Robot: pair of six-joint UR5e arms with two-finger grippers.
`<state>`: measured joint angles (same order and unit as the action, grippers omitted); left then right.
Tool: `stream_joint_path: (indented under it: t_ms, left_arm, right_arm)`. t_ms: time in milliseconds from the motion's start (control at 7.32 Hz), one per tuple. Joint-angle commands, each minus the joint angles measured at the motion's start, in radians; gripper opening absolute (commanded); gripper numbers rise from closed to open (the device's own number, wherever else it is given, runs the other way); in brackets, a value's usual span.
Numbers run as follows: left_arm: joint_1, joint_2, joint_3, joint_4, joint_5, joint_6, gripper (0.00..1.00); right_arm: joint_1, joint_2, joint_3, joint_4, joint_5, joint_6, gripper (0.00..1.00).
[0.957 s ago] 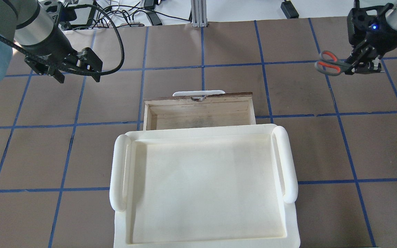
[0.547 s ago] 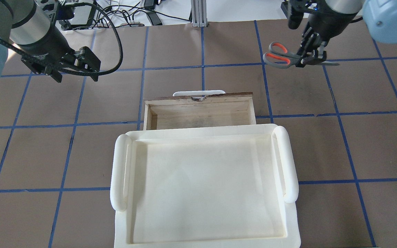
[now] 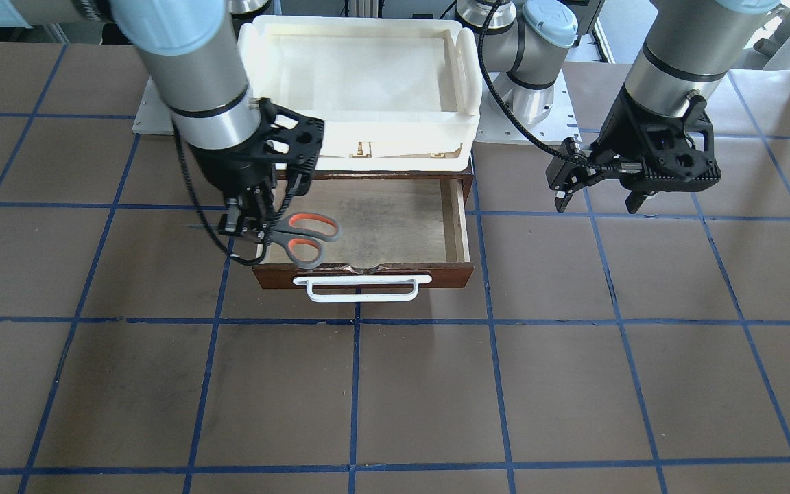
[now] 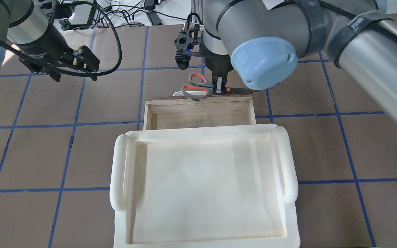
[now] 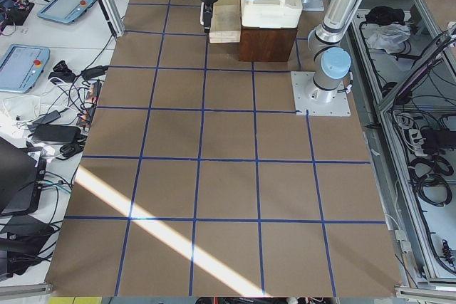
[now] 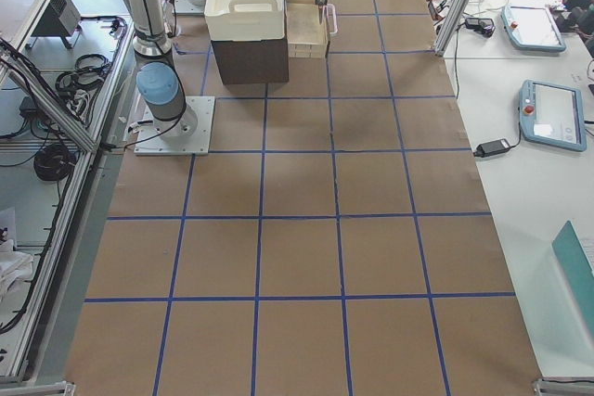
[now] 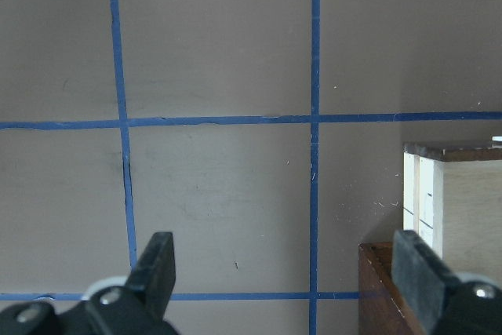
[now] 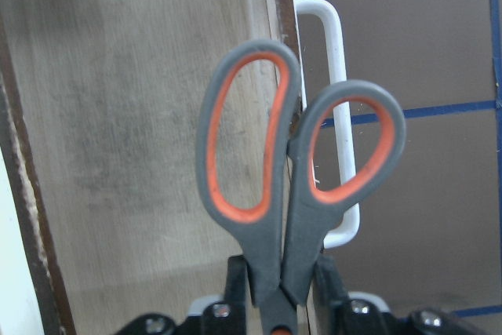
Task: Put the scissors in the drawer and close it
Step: 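Lift the scissors with the right gripper and carry them over the drawer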
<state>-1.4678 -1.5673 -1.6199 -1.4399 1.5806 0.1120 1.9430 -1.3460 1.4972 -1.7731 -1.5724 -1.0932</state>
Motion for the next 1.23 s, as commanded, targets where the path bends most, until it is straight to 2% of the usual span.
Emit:
stream_joint_path:
  t_ms: [0, 273, 547, 683, 1093]
  left_arm:
    - [0.001, 0.000, 0.000, -0.001, -0.002, 0.000, 1.00]
    - [0.000, 0.001, 0.000, -0.001, -0.002, 0.000, 1.00]
    - [0.000, 0.010, 0.000, -0.011, -0.002, 0.000, 1.00]
    - [0.000, 0.013, 0.000, -0.017, -0.002, -0.002, 1.00]
    - [0.001, 0.012, 0.000, -0.017, -0.001, -0.002, 1.00]
  right_arm:
    - [0.060, 0.052, 0.008, -0.063, -0.012, 0.093, 0.00]
    - [0.105, 0.093, 0.014, -0.088, -0.043, 0.118, 0.00]
    - [0.116, 0.081, 0.076, -0.095, -0.090, 0.136, 0.00]
    - [0.117, 0.079, 0.101, -0.130, -0.089, 0.136, 0.00]
    - [0.135, 0.054, 0.110, -0.132, -0.087, 0.128, 0.00]
